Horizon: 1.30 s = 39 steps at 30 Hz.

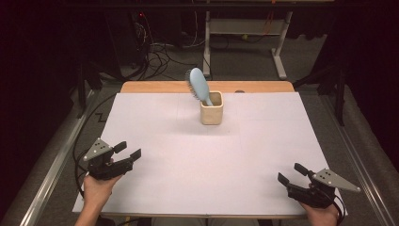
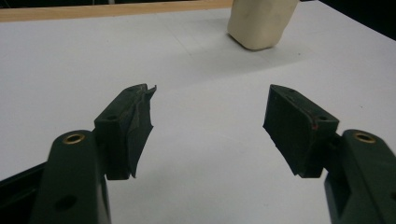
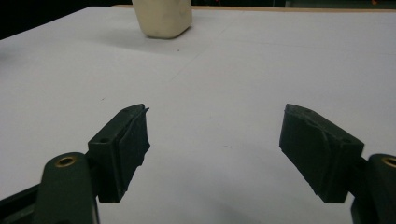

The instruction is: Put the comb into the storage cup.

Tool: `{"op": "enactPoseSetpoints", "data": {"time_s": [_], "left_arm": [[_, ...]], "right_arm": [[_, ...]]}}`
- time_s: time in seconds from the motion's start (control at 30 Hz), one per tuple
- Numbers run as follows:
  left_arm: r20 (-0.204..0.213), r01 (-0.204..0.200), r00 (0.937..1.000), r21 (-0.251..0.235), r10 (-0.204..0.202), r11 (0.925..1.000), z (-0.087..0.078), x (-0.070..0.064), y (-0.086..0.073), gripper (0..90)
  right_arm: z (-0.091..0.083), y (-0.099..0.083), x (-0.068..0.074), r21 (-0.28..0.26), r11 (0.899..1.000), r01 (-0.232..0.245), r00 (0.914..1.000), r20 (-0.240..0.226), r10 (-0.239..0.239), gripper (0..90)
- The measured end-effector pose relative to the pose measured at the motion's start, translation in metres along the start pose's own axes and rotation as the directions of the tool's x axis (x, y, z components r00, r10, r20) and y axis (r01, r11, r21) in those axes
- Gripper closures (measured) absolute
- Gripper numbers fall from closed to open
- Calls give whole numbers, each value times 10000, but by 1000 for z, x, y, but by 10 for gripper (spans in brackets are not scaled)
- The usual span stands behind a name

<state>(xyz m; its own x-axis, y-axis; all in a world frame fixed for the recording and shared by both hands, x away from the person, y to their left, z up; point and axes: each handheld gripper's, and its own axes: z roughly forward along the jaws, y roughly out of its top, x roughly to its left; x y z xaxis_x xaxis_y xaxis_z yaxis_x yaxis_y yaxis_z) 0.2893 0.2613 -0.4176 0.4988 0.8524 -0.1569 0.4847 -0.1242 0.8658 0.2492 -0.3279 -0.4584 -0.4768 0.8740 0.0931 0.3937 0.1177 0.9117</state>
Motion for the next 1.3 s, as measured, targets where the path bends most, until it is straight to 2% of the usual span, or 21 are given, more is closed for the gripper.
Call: {"op": "enactPoseSetpoints", "data": {"time_s": [0.4,0.53,1.3], "left_arm": [[76,149,9999,64,-149,9999,3,2,-7,320],[-52,206,9998,58,-206,9998,4,2,-9,320],[-183,389,9991,168,-386,9991,11,3,-20,309]], "right_arm": [[0,0,0,0,10000,-9,10000,2,9,244],[0,0,0,-4,10000,-3,10000,-4,3,244],[0,0,0,5,10000,-16,10000,9,16,244]]}}
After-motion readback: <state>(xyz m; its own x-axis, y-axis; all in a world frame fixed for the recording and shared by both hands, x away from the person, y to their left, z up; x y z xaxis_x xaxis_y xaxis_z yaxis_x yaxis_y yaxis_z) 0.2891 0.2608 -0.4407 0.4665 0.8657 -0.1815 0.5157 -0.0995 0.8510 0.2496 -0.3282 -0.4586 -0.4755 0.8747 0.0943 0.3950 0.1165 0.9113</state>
